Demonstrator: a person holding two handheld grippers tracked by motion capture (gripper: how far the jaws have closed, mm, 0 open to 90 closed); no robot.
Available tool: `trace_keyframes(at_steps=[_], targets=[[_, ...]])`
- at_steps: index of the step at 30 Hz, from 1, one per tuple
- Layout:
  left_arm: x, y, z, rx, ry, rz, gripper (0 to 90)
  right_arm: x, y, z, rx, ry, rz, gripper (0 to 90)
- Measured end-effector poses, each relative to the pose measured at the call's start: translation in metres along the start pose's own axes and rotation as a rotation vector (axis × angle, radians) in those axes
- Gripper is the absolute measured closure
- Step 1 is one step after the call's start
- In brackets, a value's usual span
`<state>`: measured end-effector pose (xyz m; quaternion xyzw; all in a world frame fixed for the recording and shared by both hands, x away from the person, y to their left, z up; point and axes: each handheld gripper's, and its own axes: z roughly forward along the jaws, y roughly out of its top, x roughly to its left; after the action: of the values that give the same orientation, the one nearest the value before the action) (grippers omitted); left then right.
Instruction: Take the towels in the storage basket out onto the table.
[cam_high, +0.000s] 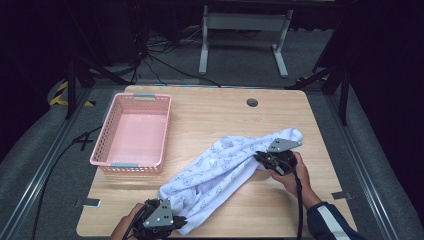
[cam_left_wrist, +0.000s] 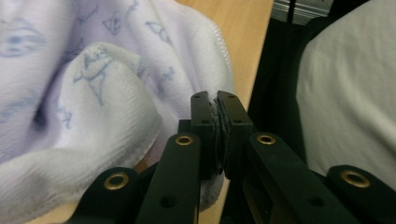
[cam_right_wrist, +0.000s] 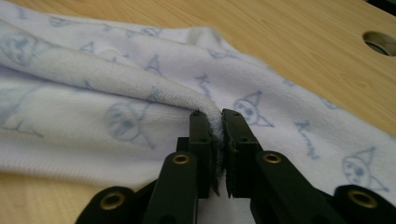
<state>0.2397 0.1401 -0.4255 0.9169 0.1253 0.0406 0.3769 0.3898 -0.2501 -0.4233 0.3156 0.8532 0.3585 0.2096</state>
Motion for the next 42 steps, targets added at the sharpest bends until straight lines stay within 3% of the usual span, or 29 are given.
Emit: trace_keyframes(at_steps=[1, 3, 5, 7, 10, 12, 14, 16, 17, 18, 20, 22, 23, 24, 26, 27, 29, 30, 32, 34, 35, 36, 38, 39, 42], targets=[[-0.002, 0.0, 0.002, 0.003, -0.018, 0.0, 86.0, 0.0, 0.0, 0.0, 0.0, 0.0, 0.0, 82.4], [-0.007, 0.001, 0.006, 0.022, -0.045, 0.021, 85.9, -0.002, -0.002, 0.003, 0.03, -0.047, -0.014, 83.5], [-0.011, 0.003, 0.008, 0.02, -0.03, 0.018, 79.0, -0.006, -0.004, 0.003, 0.033, -0.037, 0.002, 77.7], [-0.011, 0.005, 0.005, -0.003, 0.004, 0.004, 72.4, -0.006, -0.004, 0.001, 0.033, -0.057, 0.004, 73.7], [-0.004, 0.004, -0.007, -0.051, 0.07, -0.042, 64.3, 0.007, 0.001, -0.007, -0.01, -0.029, -0.024, 69.3], [0.002, 0.001, -0.012, -0.037, 0.136, -0.067, 57.7, 0.023, 0.006, -0.013, -0.054, 0.055, -0.067, 68.4], [0.011, -0.007, -0.014, -0.033, 0.181, -0.089, 57.4, 0.044, 0.011, -0.018, -0.072, 0.102, -0.136, 66.5], [0.021, -0.013, -0.012, -0.008, 0.228, -0.115, 54.8, 0.063, 0.015, -0.018, -0.103, 0.226, -0.173, 64.5], [0.024, -0.014, -0.012, 0.0, 0.24, -0.122, 51.7, 0.08, 0.017, -0.016, -0.1, 0.288, -0.203, 61.8], [0.029, -0.016, -0.011, 0.005, 0.267, -0.127, 49.4, 0.089, 0.017, -0.013, -0.097, 0.312, -0.216, 58.9], [0.036, -0.019, -0.009, -0.001, 0.268, -0.149, 49.3, 0.109, 0.018, -0.005, -0.075, 0.373, -0.266, 55.3], [0.044, -0.022, -0.006, 0.011, 0.32, -0.174, 46.2, 0.132, 0.019, 0.007, -0.053, 0.439, -0.323, 49.7], [0.049, -0.024, -0.004, 0.012, 0.322, -0.18, 44.0, 0.141, 0.018, 0.013, -0.036, 0.462, -0.357, 48.2], [0.049, -0.024, -0.004, 0.012, 0.322, -0.18, 42.8, 0.141, 0.018, 0.013, -0.036, 0.462, -0.357, 48.2], [0.057, -0.027, 0.0, 0.025, 0.343, -0.203, 42.3, 0.152, 0.016, 0.027, 0.006, 0.513, -0.372, 48.1], [0.06, -0.029, 0.001, 0.032, 0.33, -0.207, 42.7, 0.154, 0.014, 0.032, 0.03, 0.501, -0.385, 48.9], [0.064, -0.031, 0.005, 0.06, 0.325, -0.219, 44.0, 0.154, 0.011, 0.038, 0.065, 0.506, -0.402, 54.6], [0.066, -0.032, 0.007, 0.074, 0.318, -0.22, 46.7, 0.151, 0.009, 0.038, 0.062, 0.52, -0.386, 57.2], [0.067, -0.032, 0.009, 0.092, 0.315, -0.202, 54.0, 0.145, 0.008, 0.036, 0.068, 0.514, -0.377, 72.7], [0.068, -0.03, 0.011, 0.102, 0.296, -0.197, 63.1, 0.139, 0.006, 0.031, 0.088, 0.519, -0.396, 81.9], [0.068, -0.03, 0.011, 0.102, 0.296, -0.197, 69.6, 0.135, 0.003, 0.027, 0.103, 0.523, -0.394, 83.2], [0.067, -0.029, 0.011, 0.115, 0.287, -0.189, 69.6, 0.135, 0.003, 0.027, 0.103, 0.523, -0.394, 83.2], [0.064, -0.027, 0.009, 0.124, 0.24, -0.161, 84.1, 0.12, -0.006, 0.013, 0.148, 0.514, -0.406, 83.9], [0.064, -0.027, 0.009, 0.124, 0.24, -0.161, 85.6, 0.12, -0.006, 0.013, 0.148, 0.514, -0.406, 83.9], [0.057, -0.023, 0.004, 0.103, 0.187, -0.124, 89.8, 0.099, -0.017, -0.006, 0.188, 0.498, -0.39, 83.9]])
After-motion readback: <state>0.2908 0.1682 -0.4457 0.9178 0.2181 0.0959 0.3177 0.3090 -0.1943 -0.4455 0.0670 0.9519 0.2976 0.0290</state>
